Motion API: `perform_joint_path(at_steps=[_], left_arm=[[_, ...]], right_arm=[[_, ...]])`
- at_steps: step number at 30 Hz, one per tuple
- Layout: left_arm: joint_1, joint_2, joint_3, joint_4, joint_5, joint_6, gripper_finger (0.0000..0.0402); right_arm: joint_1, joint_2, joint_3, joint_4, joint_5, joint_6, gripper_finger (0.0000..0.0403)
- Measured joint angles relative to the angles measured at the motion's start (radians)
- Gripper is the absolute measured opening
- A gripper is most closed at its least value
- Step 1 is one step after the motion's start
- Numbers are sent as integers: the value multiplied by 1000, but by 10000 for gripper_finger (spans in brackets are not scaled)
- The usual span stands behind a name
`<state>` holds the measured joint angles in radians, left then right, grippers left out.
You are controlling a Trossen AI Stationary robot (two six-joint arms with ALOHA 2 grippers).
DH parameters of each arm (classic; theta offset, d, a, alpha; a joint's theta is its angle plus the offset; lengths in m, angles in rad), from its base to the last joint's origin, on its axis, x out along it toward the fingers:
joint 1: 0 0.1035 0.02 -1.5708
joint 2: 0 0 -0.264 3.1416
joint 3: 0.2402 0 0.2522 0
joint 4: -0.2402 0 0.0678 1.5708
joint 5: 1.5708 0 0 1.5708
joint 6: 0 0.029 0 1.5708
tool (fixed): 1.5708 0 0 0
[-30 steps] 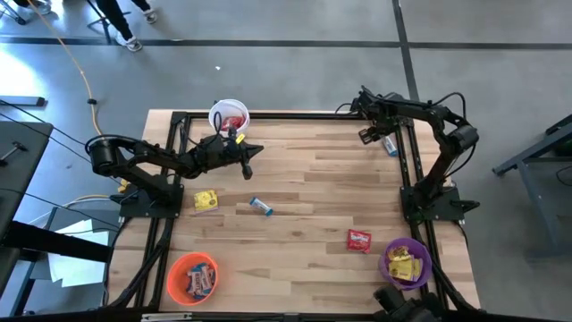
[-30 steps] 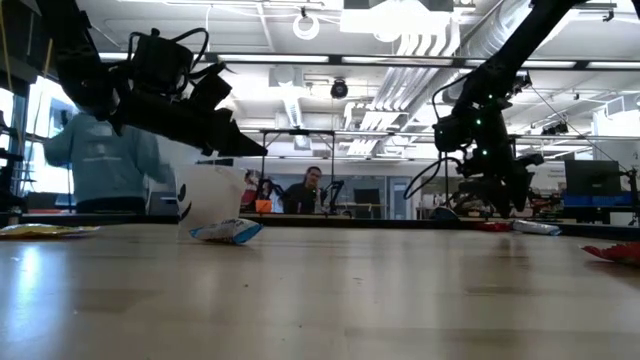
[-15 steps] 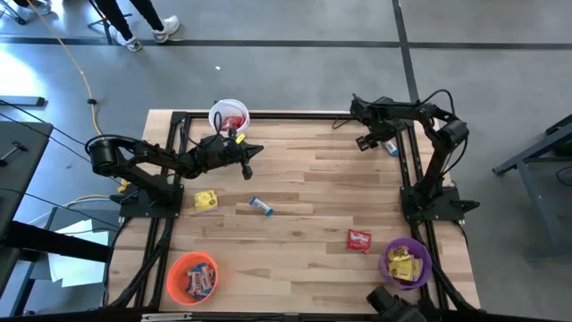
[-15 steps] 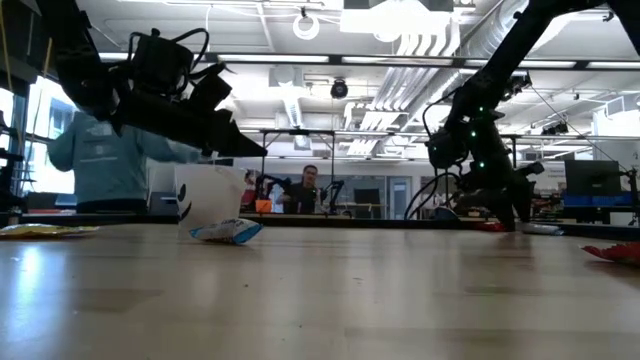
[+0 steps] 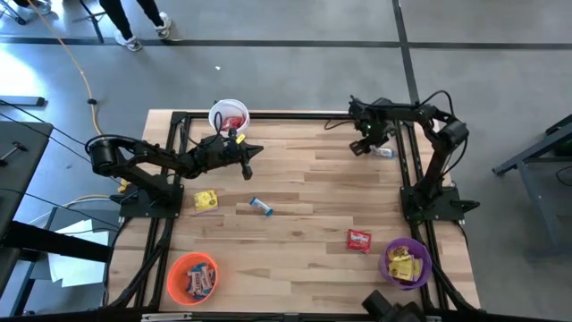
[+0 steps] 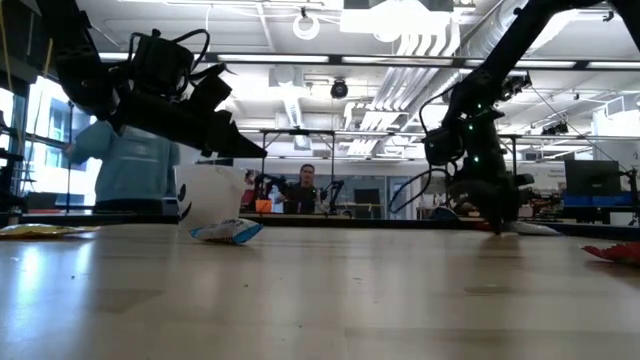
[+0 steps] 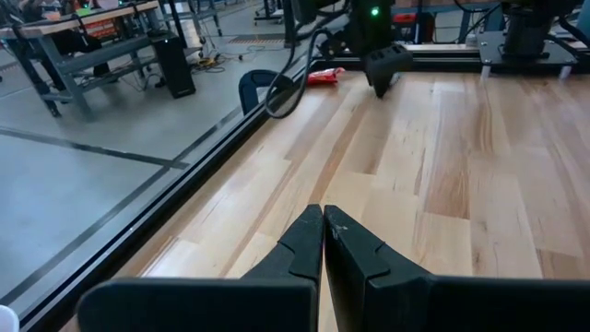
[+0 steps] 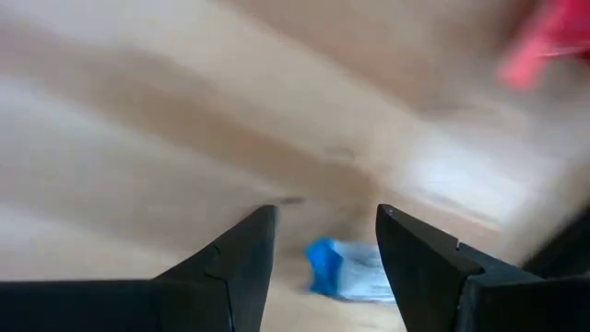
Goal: Sort candy
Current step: Put the white candy into the orange bucket
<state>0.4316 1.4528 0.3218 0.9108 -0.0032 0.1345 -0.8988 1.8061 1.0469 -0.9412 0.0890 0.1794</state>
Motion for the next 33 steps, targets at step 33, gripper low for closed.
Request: perform_joint_path(at_steps=[33], left_arm=[[0, 0, 0, -2, 0, 6, 0]], right_arm=[[131, -85, -116, -2, 273, -850, 188]])
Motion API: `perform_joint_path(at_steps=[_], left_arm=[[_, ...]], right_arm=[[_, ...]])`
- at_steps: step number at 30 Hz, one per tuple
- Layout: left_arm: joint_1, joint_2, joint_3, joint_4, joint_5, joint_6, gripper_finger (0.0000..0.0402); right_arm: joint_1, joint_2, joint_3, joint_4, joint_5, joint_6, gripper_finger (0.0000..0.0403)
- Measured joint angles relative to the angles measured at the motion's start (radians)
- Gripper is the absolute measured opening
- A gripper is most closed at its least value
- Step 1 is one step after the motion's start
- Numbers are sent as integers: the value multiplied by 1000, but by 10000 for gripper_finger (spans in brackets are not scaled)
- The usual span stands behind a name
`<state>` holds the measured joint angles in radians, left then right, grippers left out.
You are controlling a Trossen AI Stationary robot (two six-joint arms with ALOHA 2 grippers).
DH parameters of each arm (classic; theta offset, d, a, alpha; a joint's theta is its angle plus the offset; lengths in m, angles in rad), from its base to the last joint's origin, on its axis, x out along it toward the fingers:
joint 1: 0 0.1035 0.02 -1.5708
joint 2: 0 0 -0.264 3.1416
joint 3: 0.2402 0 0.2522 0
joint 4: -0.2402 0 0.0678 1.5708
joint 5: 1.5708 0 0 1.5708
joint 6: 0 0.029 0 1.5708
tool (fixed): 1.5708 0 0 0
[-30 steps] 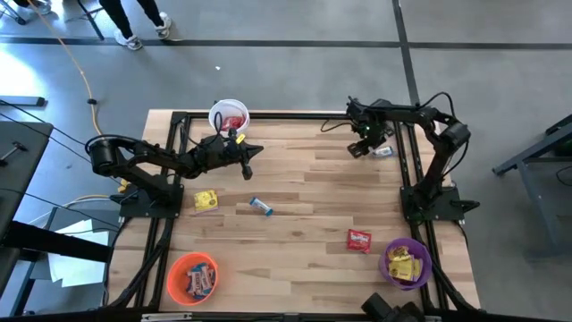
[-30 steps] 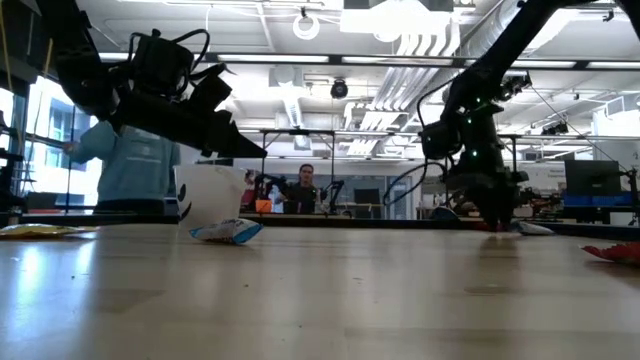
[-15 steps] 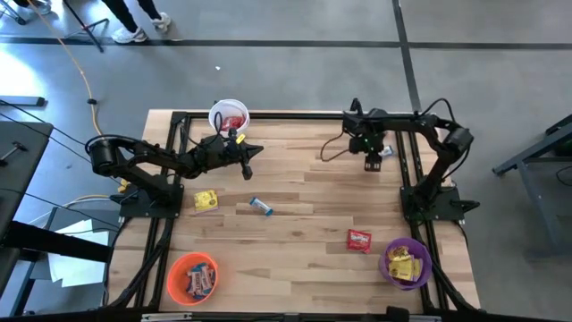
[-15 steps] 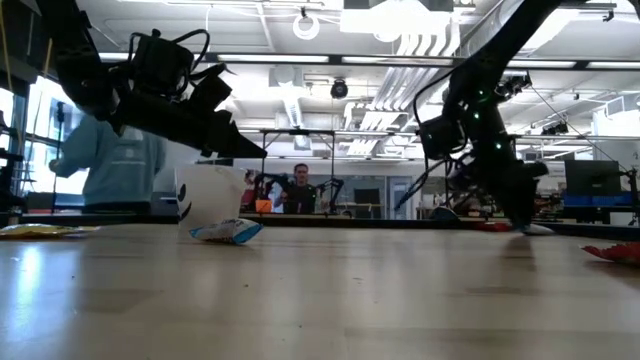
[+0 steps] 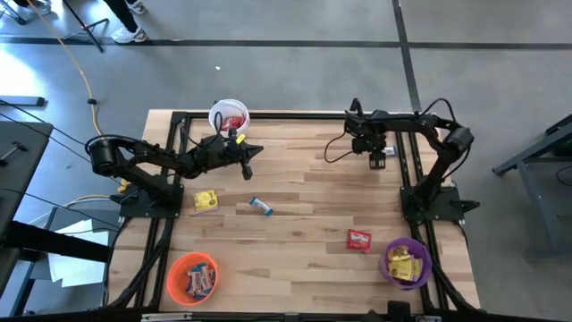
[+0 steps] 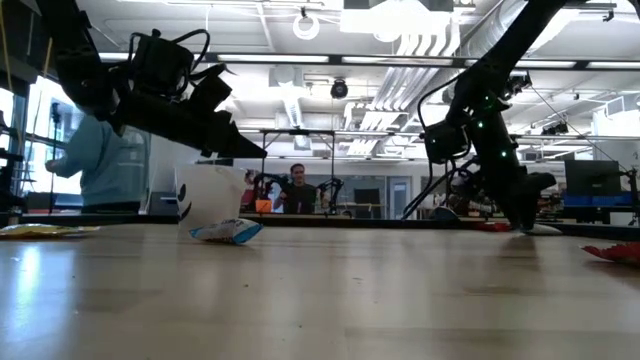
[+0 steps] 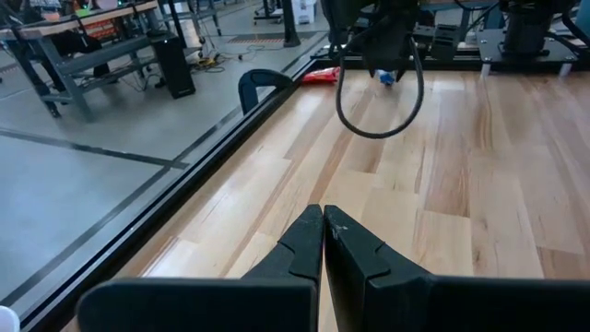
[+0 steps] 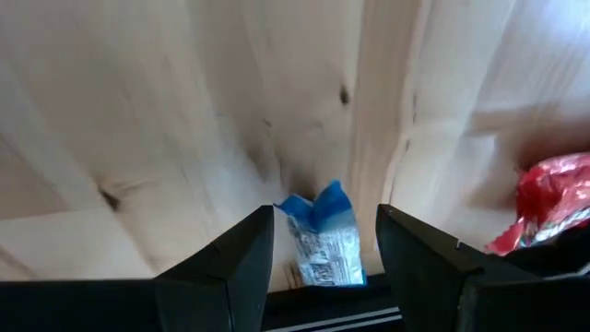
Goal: Sort candy
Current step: Put the white candy into the orange bucket
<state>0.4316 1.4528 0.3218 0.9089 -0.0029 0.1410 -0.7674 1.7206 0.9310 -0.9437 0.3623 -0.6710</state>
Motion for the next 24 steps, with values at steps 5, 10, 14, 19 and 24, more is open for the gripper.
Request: perform_joint_path(at_steps=[5, 10, 14, 19, 24], left_arm=[[0, 0, 0, 0, 0, 0, 0], [0, 0, 0, 0, 0, 0, 0], [0, 0, 0, 0, 0, 0, 0], [0, 0, 0, 0, 0, 0, 0], [0, 0, 0, 0, 0, -6, 0]], right_arm=[[-36, 0, 0, 7, -14, 41, 188], [-58, 0, 0, 26, -52, 87, 188], [-58, 1, 0, 32, -60, 87, 185], [-57, 19, 0, 57, -63, 68, 151], [-32, 45, 3, 55, -26, 35, 90]])
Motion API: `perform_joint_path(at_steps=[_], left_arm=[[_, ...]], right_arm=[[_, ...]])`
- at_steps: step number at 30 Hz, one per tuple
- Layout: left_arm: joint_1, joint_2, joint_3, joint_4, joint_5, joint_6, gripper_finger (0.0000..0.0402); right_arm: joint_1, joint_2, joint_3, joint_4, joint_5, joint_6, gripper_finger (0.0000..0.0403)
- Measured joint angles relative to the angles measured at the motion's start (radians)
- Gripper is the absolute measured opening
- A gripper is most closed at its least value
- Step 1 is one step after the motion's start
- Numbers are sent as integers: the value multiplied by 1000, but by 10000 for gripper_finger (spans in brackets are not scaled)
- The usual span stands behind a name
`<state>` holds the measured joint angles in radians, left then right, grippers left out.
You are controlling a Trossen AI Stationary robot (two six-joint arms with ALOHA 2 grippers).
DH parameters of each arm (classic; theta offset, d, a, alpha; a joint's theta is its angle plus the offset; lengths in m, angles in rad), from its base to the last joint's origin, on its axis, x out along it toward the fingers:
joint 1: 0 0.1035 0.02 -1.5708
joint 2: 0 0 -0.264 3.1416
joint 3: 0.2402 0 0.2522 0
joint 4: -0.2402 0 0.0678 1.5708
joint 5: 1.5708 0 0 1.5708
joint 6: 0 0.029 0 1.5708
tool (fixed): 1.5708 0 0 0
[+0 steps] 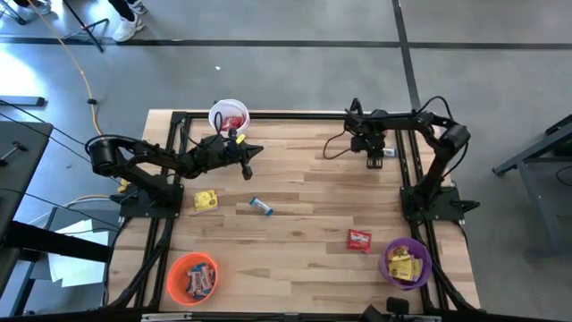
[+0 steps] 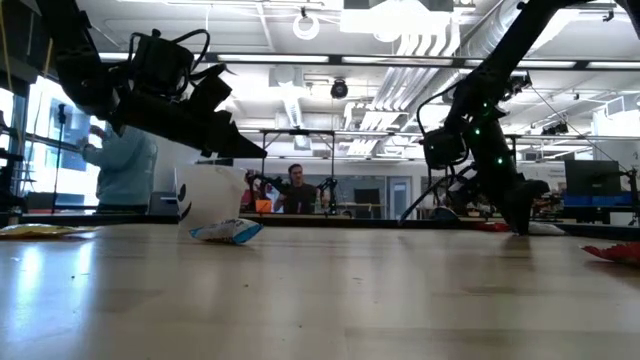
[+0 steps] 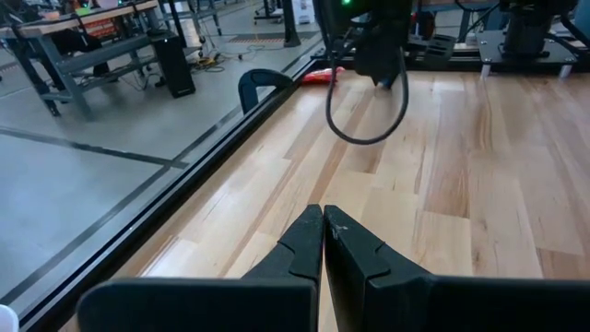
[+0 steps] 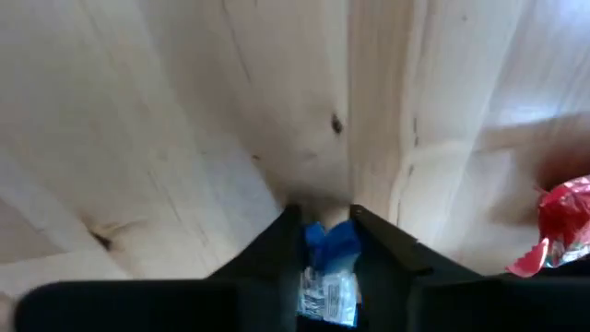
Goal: Sort candy
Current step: Put the white candy into the orange bucket
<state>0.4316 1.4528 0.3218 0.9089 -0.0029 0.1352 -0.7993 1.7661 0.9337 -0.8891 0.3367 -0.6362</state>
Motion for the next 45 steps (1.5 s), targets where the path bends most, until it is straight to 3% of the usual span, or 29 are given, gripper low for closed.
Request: perform_joint_path(at_steps=[5, 9, 14, 20, 26, 35, 45], left_arm=[[0, 0, 0, 1, 0, -2, 0], [0, 0, 0, 10, 0, -41, 0], [-11, 0, 0, 10, 0, -79, 0], [-23, 0, 0, 10, 2, -73, 0], [-35, 0, 3, 11, 0, -25, 4], [-97, 0, 51, 14, -85, 100, 76], [-147, 0, 113, 11, -193, 147, 182]], right_arm=[[24, -2, 16, -8, -19, 8, 15], [50, -21, 66, -10, -34, 41, 19], [74, -65, 139, 20, -182, 115, 13], [123, -145, 148, 269, -439, 245, 5], [225, -156, 148, 600, -551, 410, 8], [379, -110, 148, 1073, -577, 653, 7], [455, -38, 148, 1379, -572, 768, 7]])
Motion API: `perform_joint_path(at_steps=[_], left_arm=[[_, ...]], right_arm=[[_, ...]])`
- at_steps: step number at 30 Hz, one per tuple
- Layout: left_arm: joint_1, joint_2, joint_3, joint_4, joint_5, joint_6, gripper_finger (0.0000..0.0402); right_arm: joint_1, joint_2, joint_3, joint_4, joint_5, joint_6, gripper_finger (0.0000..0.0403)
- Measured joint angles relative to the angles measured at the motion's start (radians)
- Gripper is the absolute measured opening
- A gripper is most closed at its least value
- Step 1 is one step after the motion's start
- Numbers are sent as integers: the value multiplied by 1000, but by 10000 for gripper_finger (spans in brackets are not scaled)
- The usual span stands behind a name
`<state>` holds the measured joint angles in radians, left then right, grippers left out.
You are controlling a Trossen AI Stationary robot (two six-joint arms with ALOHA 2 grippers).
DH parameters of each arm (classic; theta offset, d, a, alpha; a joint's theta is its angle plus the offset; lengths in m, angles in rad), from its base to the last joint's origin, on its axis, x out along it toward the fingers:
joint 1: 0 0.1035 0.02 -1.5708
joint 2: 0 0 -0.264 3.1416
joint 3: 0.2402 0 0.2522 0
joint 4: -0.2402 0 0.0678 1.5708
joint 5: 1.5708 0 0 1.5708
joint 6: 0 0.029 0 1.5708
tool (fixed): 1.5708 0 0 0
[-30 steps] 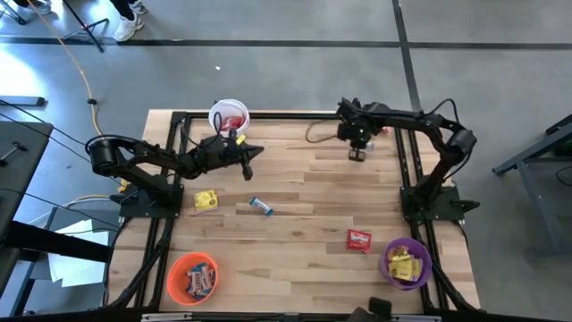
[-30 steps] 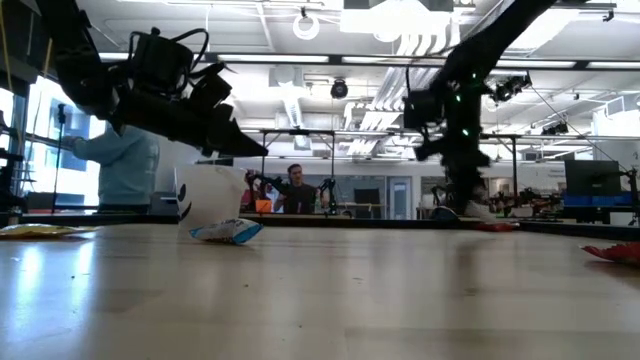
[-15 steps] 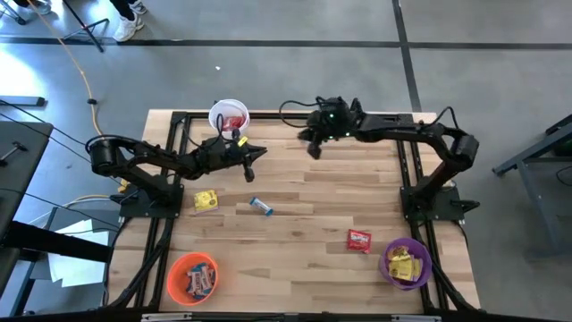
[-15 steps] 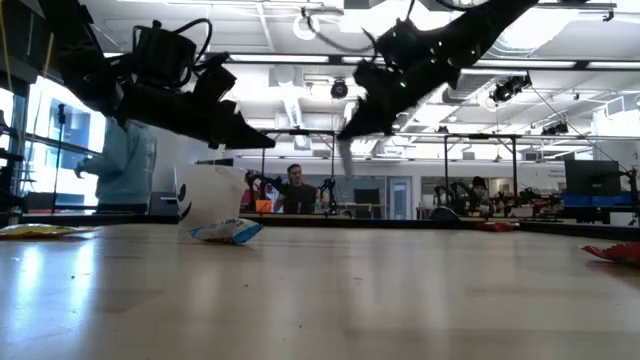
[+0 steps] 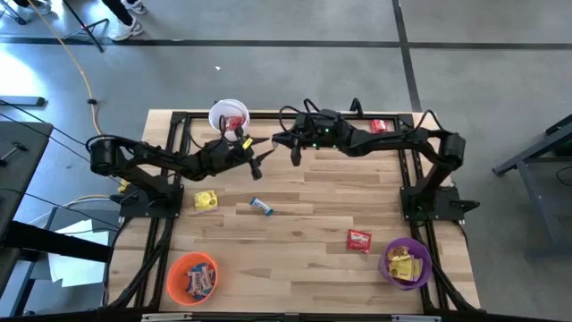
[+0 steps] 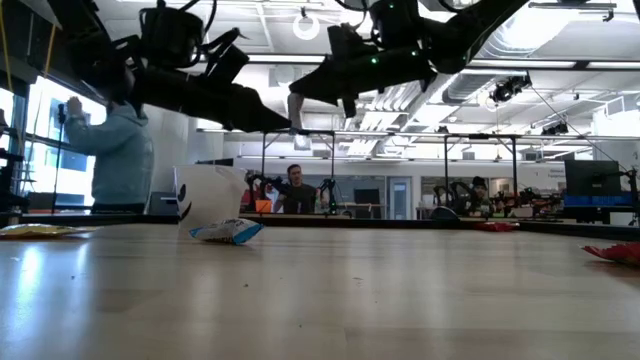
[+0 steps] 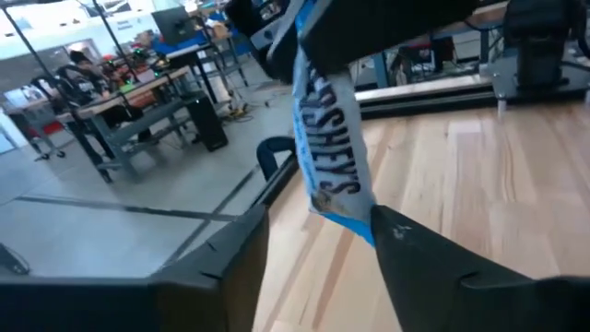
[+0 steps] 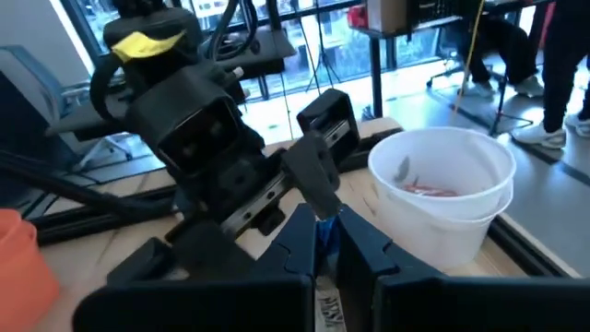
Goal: Sort candy
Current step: Put the white candy into the orange bucket
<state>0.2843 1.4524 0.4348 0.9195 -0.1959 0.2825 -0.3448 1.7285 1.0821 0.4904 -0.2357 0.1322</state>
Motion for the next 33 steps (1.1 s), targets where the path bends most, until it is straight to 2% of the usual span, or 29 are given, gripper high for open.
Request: perform_joint_path(at_steps=[5, 10, 20, 25, 33], left_arm=[[-12, 0, 8, -1, -3, 0, 204], [-25, 0, 8, -3, -4, -1, 205], [-24, 0, 13, 5, -78, -38, 200], [-25, 0, 14, 6, -76, -37, 161], [-46, 0, 14, 4, -72, 0, 47]], right_arm=[[11, 8, 0, 59, 52, 5, 7], [12, 7, 0, 60, 76, 1, 7], [33, 7, 0, 69, 78, 25, 6], [45, 7, 0, 86, 78, 25, 6], [46, 7, 0, 105, 78, 25, 20]])
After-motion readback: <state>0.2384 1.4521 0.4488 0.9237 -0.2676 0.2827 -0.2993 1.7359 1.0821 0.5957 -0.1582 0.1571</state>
